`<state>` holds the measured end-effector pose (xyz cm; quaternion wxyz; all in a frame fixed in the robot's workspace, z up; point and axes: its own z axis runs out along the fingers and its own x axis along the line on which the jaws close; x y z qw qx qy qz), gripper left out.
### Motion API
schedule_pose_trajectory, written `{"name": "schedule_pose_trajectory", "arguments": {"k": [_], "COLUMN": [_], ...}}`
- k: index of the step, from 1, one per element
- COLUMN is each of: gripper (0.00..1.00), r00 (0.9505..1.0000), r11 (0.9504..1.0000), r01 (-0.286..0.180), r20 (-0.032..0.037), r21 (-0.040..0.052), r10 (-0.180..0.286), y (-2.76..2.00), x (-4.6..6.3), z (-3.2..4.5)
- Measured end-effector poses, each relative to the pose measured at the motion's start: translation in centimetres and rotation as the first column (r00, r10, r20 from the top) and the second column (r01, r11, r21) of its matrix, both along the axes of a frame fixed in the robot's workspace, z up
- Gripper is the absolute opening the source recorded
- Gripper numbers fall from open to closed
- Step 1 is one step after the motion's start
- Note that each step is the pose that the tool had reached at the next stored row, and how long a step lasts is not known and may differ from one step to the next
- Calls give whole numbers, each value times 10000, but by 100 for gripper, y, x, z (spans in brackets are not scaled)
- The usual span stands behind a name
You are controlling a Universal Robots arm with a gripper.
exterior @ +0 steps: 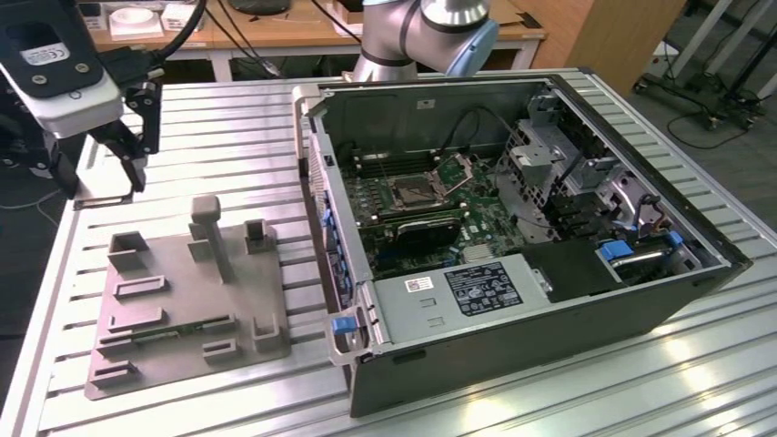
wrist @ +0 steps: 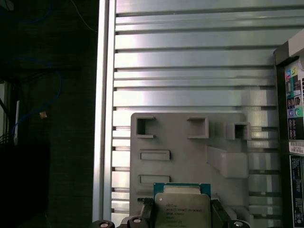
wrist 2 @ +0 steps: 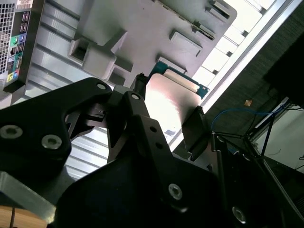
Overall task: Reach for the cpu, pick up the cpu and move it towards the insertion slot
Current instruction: 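Pick up the cpu and move it towards the insertion slot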
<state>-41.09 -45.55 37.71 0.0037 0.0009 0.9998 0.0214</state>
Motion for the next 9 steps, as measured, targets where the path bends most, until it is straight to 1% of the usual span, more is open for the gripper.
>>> {"name": "schedule_pose_trajectory", "arguments": {"k": [9], "gripper": [54], "r00": [10000], "r11": [10000], "r01": [-1], "r20": [1], "r21": [0], "r10": [1], "y": [0], "x": [119], "z": [0]}}
